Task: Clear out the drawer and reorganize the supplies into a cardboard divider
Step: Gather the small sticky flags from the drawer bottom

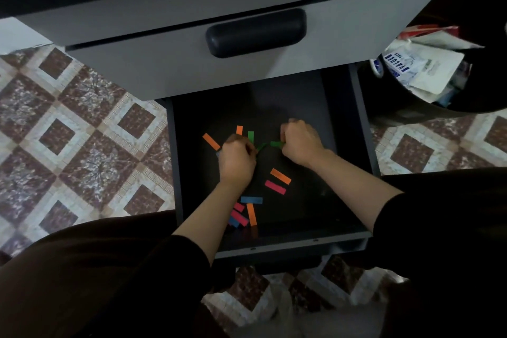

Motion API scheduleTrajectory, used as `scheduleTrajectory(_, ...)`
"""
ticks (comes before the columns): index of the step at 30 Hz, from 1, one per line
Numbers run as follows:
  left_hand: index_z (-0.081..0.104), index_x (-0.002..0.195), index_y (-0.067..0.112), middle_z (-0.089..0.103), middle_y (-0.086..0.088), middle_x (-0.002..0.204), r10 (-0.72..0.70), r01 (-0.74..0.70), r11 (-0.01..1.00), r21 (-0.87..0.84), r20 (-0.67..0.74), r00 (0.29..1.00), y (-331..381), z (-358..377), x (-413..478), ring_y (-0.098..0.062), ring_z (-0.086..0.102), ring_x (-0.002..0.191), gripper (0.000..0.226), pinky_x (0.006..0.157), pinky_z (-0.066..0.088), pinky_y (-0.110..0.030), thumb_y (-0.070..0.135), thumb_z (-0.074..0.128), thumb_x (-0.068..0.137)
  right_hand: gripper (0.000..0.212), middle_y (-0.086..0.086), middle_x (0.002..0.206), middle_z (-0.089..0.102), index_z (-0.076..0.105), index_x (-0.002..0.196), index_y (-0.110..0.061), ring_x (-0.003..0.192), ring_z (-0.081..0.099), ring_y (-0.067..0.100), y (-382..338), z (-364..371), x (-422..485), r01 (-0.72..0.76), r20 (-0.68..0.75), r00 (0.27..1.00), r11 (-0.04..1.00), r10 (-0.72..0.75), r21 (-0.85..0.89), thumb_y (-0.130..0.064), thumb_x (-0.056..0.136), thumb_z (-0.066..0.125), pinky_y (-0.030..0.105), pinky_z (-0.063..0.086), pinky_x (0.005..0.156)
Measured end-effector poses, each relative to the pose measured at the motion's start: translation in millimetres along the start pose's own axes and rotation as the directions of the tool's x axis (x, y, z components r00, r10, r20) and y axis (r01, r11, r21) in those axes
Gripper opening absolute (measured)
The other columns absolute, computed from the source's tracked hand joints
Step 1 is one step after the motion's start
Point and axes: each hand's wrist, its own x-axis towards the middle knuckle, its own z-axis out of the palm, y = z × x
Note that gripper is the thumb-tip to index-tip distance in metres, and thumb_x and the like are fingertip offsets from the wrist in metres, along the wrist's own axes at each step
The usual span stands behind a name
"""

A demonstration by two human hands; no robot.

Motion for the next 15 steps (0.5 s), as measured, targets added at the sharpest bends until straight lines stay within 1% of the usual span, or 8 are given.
scheduleTrajectory(2,0.059,0.112,0.012,0.056,-0.005,0.116,0.074,-0.071,0.986,0.151,-0.012,0.997,1.8,1.0,-0.9,-0.015,0.055,0.102,0.02,0.086,0.045,-0.025,0.014,0.053,0.092,0.022,0.014,0.11,0.06,0.059,0.108,-0.005,0.097,0.06,0.026,1.3,4.4,-5.0,-0.04,0.002,0.999,0.999,0.04,0.029,-0.004,0.086,0.06,0.034,0.052,0.078)
scheduleTrajectory(4,0.058,0.112,0.014,0.055,-0.005,0.118,0.172,-0.159,0.941,0.298,-0.018,0.985,-0.8,4.0,-3.3,-0.018,0.049,0.112,0.021,0.097,0.038,-0.033,0.016,0.05,0.094,0.024,0.014,0.107,0.062,0.058,0.109,-0.005,0.096,0.061,0.027,2.4,8.3,-10.2,-0.073,-0.006,0.997,0.995,0.073,0.073,-0.003,0.085,0.06,0.033,0.051,0.076)
scheduleTrajectory(7,0.06,0.109,0.016,0.059,-0.002,0.114,0.278,-0.256,0.899,0.355,-0.011,0.961,-8.7,7.1,-6.9,-0.018,0.046,0.115,0.021,0.1,0.029,-0.033,0.017,0.045,0.095,0.031,0.014,0.108,0.062,0.054,0.116,-0.005,0.098,0.061,0.027,3.4,12.2,-15.5,-0.107,-0.022,0.994,0.984,0.112,0.144,-0.002,0.085,0.061,0.033,0.051,0.076)
scheduleTrajectory(9,0.061,0.106,0.015,0.062,-0.002,0.109,0.326,-0.314,0.89,0.33,0.021,0.945,-12.8,9.6,-11.5,-0.018,0.049,0.111,0.021,0.097,0.028,-0.03,0.016,0.044,0.095,0.032,0.014,0.109,0.062,0.054,0.116,-0.006,0.099,0.061,0.027,4.0,13.3,-17.1,-0.112,-0.023,0.993,0.98,0.117,0.162,-0.002,0.085,0.061,0.035,0.053,0.078)
scheduleTrajectory(11,0.062,0.108,0.015,0.064,-0.003,0.107,0.292,-0.289,0.922,0.259,0.028,0.956,-15.6,13.7,-16.5,-0.018,0.051,0.108,0.02,0.096,0.028,-0.029,0.016,0.046,0.094,0.029,0.014,0.108,0.062,0.056,0.113,-0.006,0.098,0.061,0.027,5.1,14.0,-17.1,-0.109,-0.029,0.993,0.978,0.116,0.178,-0.002,0.085,0.061,0.036,0.053,0.079)
scheduleTrajectory(13,0.055,0.123,0.016,0.063,-0.006,0.108,0.186,-0.185,0.975,0.122,-0.003,0.982,-17.1,16.9,-20.9,-0.019,0.055,0.104,0.031,0.098,0.038,-0.033,0.014,0.052,0.092,0.027,0.013,0.108,0.062,0.057,0.111,-0.007,0.099,0.062,0.026,6.2,15.0,-16.4,-0.108,-0.034,0.993,0.976,0.116,0.191,-0.002,0.085,0.061,0.037,0.053,0.08)
scheduleTrajectory(14,0.048,0.132,0.016,0.062,-0.008,0.11,0.143,-0.141,0.987,0.073,-0.009,0.99,-18.4,18.5,-21.4,-0.02,0.057,0.103,0.041,0.096,0.043,-0.035,0.012,0.053,0.092,0.026,0.013,0.108,0.062,0.058,0.11,-0.007,0.098,0.062,0.026,6.7,15.6,-16.1,-0.109,-0.033,0.993,0.974,0.118,0.198,-0.002,0.085,0.061,0.037,0.054,0.081)
scheduleTrajectory(15,0.04,0.139,0.016,0.06,-0.01,0.112,0.117,-0.117,0.991,0.069,0.007,0.993,-19.1,19.0,-21.7,-0.021,0.056,0.104,0.049,0.094,0.045,-0.036,0.012,0.053,0.092,0.025,0.012,0.107,0.063,0.059,0.109,-0.007,0.098,0.062,0.025,7.0,16.5,-15.8,-0.109,-0.03,0.993,0.973,0.117,0.204,-0.002,0.085,0.061,0.038,0.054,0.082)
